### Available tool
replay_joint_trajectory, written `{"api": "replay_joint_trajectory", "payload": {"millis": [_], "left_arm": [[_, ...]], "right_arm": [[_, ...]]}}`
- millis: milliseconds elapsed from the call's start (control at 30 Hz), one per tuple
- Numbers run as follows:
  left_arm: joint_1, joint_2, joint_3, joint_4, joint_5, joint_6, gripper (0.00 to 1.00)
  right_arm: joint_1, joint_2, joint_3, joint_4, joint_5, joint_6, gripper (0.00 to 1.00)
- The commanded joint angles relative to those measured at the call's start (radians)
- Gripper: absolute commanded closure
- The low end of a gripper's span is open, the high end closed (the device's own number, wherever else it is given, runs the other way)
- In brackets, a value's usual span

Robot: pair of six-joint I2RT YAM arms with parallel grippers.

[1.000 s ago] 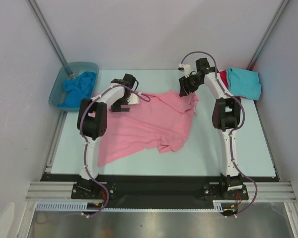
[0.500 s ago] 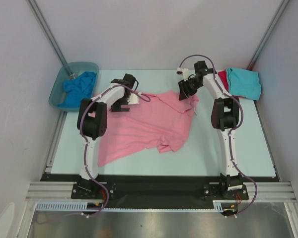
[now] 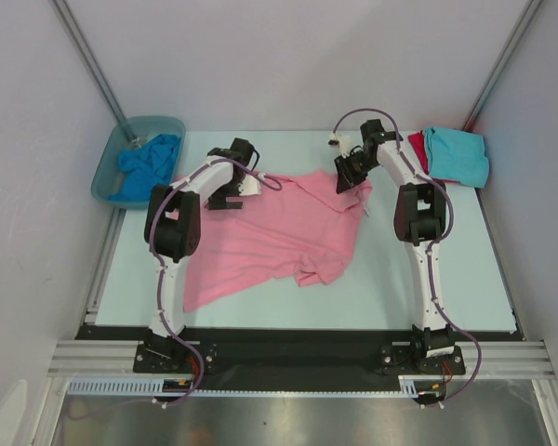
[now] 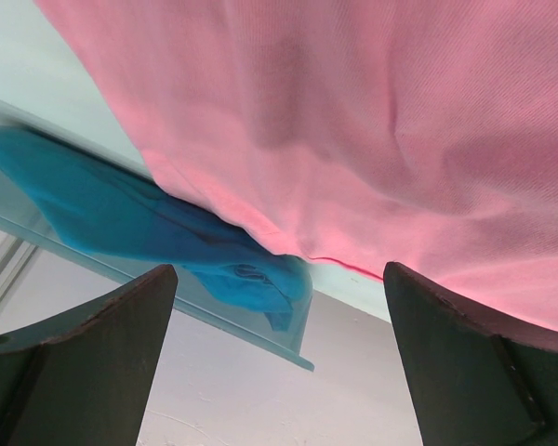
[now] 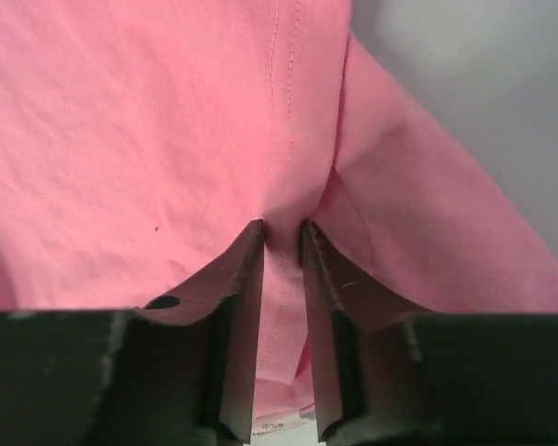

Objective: Fold and stack the t-shirts
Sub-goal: Flatten the tshirt out

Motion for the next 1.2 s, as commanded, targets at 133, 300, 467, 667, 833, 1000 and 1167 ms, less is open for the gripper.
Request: {"api": "replay_joint_trajectory", "payload": {"millis": [133, 300, 467, 667, 833, 1000, 1167], "left_arm": [[0.001, -0.045, 0.01, 0.005, 0.009, 0.005, 0.0], [0.001, -0.045, 0.009, 0.005, 0.013, 0.006, 0.0], [0.001, -0.048, 0.004, 0.008, 0.019, 0.001, 0.0], [0.0, -0.05, -0.005, 0.013, 0.028, -0.009, 0.0], [-0.002, -0.051, -0.01, 0.015, 0.036, -0.018, 0.0], [-0.006, -0.059, -0.011, 0.016, 0.039, -0.018, 0.0], [-0.013, -0.07, -0.017, 0.016, 0.037, -0.012, 0.0]], "right_arm": [[0.012, -0.013, 0.0, -0.012, -0.013, 0.004, 0.99], [0.027, -0.061, 0.0, -0.015, -0.01, -0.015, 1.0], [0.072, -0.177, -0.009, -0.014, -0.01, -0.062, 1.0], [0.119, -0.263, -0.017, -0.021, 0.028, -0.148, 1.0], [0.131, -0.297, -0.069, 0.051, 0.137, -0.196, 1.0], [0.121, -0.276, -0.109, 0.207, 0.284, -0.253, 1.0], [0.104, -0.184, -0.083, 0.334, 0.413, -0.296, 1.0]]}}
